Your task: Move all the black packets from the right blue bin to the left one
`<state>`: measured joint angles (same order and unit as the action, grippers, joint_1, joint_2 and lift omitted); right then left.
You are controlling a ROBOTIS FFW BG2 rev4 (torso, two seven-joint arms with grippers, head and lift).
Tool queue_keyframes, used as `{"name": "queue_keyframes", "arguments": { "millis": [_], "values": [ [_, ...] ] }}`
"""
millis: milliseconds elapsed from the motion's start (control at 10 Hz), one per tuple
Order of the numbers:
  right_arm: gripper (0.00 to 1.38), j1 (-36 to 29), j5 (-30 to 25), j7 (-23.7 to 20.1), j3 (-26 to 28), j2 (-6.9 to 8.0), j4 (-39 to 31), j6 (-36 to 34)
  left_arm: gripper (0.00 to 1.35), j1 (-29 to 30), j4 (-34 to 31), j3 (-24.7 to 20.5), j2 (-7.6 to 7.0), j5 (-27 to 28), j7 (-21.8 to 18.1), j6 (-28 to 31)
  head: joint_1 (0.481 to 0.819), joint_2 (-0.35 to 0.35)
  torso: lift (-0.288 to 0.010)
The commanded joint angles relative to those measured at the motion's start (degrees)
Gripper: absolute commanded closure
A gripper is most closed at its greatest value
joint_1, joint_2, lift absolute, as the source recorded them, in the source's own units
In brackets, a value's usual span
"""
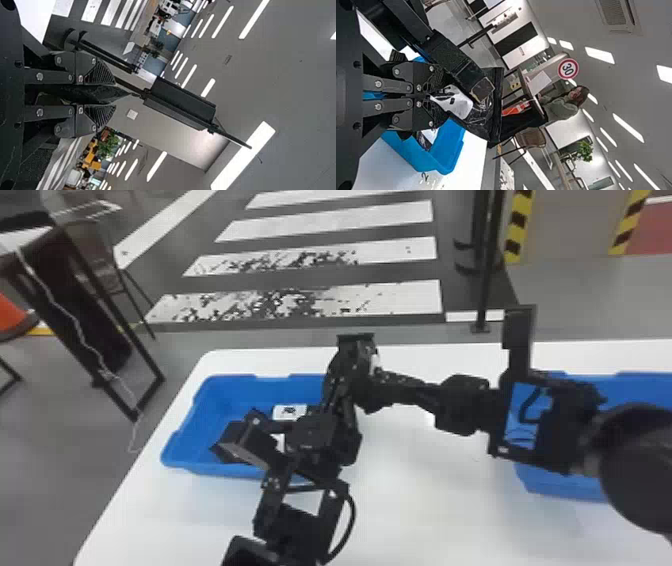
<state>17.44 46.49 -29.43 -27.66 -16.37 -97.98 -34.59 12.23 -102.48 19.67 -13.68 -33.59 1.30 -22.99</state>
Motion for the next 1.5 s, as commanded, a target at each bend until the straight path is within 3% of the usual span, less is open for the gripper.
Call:
{"name": "queue_keyframes", "arguments": {
  "millis": [0,100,200,300,400,500,600,700,800,900,1000,1100,1300,1400],
  "values": [
    [1.2,0.28,-0.44,-0.1,-0.22,0.11,0.32,0.7,1.21,0.14,0.32,-1.73,0.32,5.71,1.08,-3.31,0.688,0.247,-0.168],
    [1.03,1.97,-4.78,-2.56,-0.34,0.2,0.74,1.13,1.21,-0.14,0.32,-2.19,0.32,7.43,1.6,-4.58,0.683,0.253,-0.168],
    [0.57,3.23,-8.1,-5.02,-0.34,0.2,0.46,3.38,1.21,-0.98,1.58,-3.1,0.06,7.88,1.78,-5.0,0.67,0.266,-0.168],
    [0.15,2.95,-8.1,-5.29,-0.11,0.11,-0.1,4.64,1.21,-1.97,3.41,-5.73,-0.03,9.48,2.13,-5.42,0.653,0.271,-0.168],
    [0.05,2.39,-7.75,-5.46,0.35,0.11,0.32,5.06,1.21,-2.81,6.22,-9.39,0.41,11.54,2.92,-5.98,0.643,0.275,-0.168],
    [0.07,1.69,-8.1,-6.08,1.38,0.11,0.74,5.06,1.21,-4.08,10.58,-14.3,1.2,18.05,5.38,-6.69,0.628,0.296,-0.168],
    [0.06,1.12,-8.32,-6.52,2.75,0.03,0.88,5.06,1.21,-7.17,16.35,-17.04,0.94,24.22,6.18,-6.12,0.622,0.331,-0.168],
    [0.06,0.7,-8.9,-6.87,3.66,-0.15,0.46,5.63,1.21,-7.88,17.89,-17.73,0.41,27.31,8.11,-5.28,0.621,0.35,-0.168],
    [0.06,-0.42,-9.58,-6.87,5.72,-0.15,-0.1,6.19,0.89,-7.45,18.03,-17.5,0.5,24.0,8.28,-5.28,0.621,0.35,-0.168],
    [0.07,-1.97,-10.27,-6.78,8.23,0.2,-0.53,6.47,0.36,-6.47,18.03,-16.81,1.03,19.42,8.2,-8.09,0.621,0.35,-0.168],
    [0.08,-2.81,-11.07,-6.52,9.83,0.38,-0.24,6.47,0.08,-5.91,18.03,-16.13,1.47,16.45,7.67,-8.23,0.622,0.35,-0.168],
    [0.08,-4.22,-12.55,-6.17,11.55,0.55,-1.23,6.61,0.11,-5.34,17.89,-15.67,1.64,14.63,6.35,-8.23,0.628,0.339,-0.168],
    [0.08,-10.83,-13.69,-3.97,17.14,1.52,-6.71,8.16,0.13,-3.52,16.35,-12.24,1.91,9.83,5.47,-15.12,0.641,0.309,-0.168],
    [0.08,-13.92,-15.41,-3.09,20.12,2.13,-8.96,9.7,0.13,-1.55,12.41,-11.79,2.17,9.94,5.47,-15.69,0.646,0.283,-0.168]
  ]
}}
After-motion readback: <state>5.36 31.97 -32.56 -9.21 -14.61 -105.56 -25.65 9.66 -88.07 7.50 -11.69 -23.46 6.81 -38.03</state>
